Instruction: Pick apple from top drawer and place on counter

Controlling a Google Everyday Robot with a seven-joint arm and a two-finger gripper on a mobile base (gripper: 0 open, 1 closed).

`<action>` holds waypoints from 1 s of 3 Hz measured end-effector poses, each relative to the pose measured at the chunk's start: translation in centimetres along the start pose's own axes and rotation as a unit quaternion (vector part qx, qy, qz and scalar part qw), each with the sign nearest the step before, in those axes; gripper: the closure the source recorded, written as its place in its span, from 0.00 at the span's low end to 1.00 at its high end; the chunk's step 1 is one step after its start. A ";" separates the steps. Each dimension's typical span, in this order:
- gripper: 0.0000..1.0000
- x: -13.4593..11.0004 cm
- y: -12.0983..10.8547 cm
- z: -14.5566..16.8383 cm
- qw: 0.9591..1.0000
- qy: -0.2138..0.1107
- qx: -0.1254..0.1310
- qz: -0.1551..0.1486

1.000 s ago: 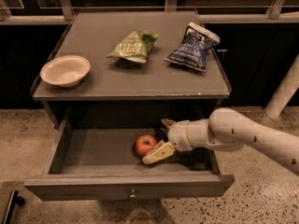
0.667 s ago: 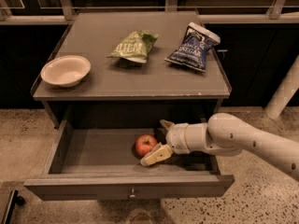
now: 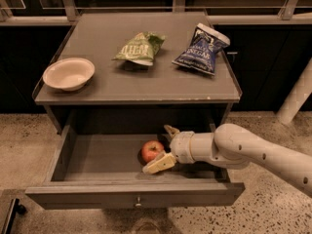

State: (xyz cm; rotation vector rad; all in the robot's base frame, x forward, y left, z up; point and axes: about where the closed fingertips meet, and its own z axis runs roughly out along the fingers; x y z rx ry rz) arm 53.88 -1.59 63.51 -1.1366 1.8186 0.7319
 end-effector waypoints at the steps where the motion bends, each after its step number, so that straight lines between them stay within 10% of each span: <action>1: 0.00 0.1 0.8 0.9 1.000 -0.016 -0.005 0.008; 3: 0.00 0.4 1.9 3.3 0.999 -0.033 -0.017 0.015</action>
Offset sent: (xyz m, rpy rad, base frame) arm -0.0080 0.0386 -0.0196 0.1006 0.0215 0.0283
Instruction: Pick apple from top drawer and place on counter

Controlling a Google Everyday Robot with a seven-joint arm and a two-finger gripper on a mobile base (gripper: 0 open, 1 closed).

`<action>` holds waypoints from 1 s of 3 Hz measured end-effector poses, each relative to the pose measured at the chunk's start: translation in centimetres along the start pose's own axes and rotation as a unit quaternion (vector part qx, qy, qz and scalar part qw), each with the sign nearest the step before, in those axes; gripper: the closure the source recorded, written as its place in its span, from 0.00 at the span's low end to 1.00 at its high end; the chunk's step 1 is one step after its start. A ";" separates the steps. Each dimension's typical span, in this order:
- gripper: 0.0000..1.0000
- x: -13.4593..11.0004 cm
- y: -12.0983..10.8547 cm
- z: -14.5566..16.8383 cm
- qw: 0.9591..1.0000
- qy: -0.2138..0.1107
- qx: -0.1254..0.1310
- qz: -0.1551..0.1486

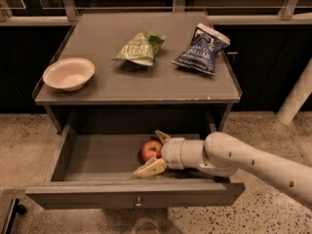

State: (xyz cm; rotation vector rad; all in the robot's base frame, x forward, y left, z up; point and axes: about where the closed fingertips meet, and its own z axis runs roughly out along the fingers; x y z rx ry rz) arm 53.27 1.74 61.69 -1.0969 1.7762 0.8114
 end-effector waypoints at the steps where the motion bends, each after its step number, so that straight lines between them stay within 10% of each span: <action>1: 0.18 0.0 0.0 0.0 1.000 0.000 0.000 0.000; 3: 0.64 0.0 0.0 0.0 1.000 0.000 0.000 0.000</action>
Offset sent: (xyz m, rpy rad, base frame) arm 0.0001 0.0002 -0.0002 0.0002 0.0000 -0.0003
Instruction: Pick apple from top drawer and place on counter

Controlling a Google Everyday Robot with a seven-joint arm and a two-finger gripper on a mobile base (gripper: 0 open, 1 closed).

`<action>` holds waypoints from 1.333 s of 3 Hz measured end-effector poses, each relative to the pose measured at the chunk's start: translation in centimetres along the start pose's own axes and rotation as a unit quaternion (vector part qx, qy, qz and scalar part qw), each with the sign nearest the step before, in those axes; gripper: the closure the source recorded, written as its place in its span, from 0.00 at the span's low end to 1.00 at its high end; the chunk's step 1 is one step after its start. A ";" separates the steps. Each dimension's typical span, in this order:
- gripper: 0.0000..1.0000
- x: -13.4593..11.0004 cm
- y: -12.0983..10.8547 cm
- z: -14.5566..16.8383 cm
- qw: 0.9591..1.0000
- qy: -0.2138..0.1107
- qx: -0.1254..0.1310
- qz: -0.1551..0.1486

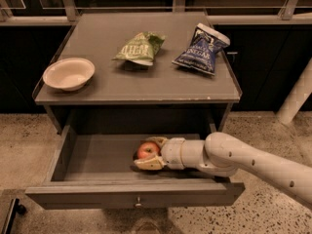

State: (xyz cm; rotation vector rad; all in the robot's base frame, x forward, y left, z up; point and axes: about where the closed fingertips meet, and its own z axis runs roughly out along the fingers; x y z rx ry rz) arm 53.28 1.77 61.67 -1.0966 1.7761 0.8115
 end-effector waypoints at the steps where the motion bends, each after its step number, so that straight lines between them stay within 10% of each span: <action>1: 0.88 0.0 0.0 0.0 1.000 0.000 0.000 0.000; 4: 1.00 -5.9 1.8 -4.3 0.998 0.044 0.029 -0.030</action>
Offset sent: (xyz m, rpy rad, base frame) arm -0.0038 -0.0009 0.0054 0.0092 -0.0006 0.0038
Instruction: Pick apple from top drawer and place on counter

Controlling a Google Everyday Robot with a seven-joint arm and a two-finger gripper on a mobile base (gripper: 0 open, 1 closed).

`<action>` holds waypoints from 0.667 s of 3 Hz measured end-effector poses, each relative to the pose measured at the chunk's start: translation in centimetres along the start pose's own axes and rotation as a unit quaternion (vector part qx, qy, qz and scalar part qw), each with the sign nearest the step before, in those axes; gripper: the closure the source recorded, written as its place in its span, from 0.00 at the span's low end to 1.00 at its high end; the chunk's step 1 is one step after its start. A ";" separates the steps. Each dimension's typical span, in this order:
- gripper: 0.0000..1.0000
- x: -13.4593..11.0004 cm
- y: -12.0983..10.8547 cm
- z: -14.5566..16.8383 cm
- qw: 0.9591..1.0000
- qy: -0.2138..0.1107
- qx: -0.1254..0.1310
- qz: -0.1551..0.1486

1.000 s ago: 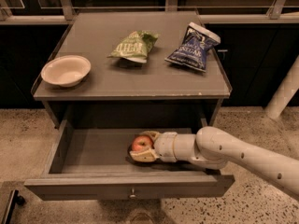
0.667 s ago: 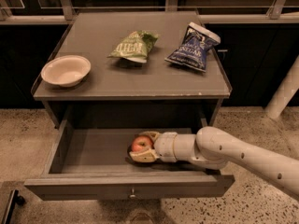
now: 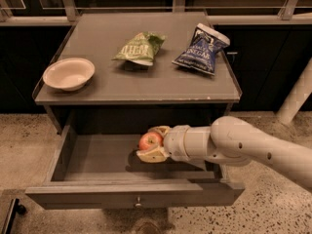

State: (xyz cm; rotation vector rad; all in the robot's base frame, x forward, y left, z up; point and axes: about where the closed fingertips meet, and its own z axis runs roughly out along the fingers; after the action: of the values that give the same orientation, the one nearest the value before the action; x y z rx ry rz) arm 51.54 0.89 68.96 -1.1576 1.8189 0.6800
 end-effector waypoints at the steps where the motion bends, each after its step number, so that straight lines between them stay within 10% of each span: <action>1: 1.00 -4.3 0.1 -2.6 0.999 0.028 0.016 -0.034; 2: 1.00 -8.6 0.1 -3.7 0.996 0.043 0.015 -0.075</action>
Offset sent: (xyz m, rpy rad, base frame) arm 0.0110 0.0193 0.1456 -0.2065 -0.1560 0.0961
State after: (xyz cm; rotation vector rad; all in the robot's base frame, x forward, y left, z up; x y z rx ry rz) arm 51.86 1.79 78.24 -1.3060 1.7868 0.5210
